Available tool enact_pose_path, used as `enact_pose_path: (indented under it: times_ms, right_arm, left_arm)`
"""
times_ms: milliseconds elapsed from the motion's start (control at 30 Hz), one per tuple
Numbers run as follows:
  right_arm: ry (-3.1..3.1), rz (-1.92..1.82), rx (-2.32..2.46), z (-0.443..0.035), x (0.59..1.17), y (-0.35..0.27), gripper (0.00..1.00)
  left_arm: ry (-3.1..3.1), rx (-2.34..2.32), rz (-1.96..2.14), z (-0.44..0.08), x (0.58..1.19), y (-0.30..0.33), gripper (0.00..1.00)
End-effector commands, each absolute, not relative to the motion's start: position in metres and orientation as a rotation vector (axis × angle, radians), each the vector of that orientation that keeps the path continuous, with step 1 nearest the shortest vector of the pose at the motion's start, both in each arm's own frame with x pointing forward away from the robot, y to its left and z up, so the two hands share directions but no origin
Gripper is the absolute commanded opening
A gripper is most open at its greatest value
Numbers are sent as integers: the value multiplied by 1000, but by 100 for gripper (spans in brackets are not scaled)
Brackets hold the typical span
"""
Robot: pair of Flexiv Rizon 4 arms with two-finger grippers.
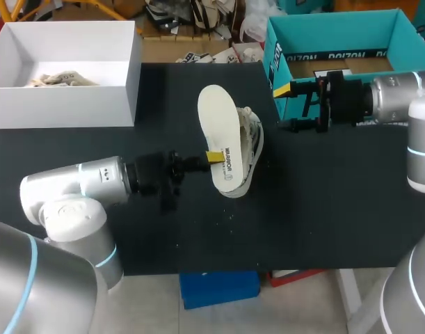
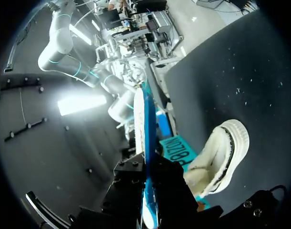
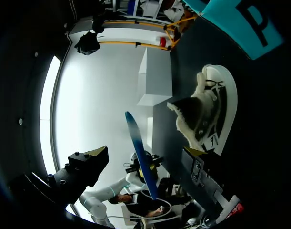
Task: Take the shoe out of the shoebox, open the shoe tongue, remove and reinsert the insole, then place the shoe into the shoebox
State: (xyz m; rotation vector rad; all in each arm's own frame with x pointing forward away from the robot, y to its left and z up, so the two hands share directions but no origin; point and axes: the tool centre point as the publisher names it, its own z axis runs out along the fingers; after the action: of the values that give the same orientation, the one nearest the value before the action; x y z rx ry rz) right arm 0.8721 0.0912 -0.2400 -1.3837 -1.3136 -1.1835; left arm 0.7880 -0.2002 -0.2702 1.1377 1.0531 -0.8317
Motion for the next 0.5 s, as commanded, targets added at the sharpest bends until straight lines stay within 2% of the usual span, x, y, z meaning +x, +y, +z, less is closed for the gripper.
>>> enact_pose_path:
  times_ms: [33, 500]
  right_arm:
    - [-1313, -1185, -1386, -241, 872, 92, 100]
    - [-1313, -1185, -1386, -241, 872, 92, 100]
  left_arm:
    - [1067, 1163, -868, -275, 810, -211, 0]
    - [1238, 1367, -849, -269, 818, -213, 0]
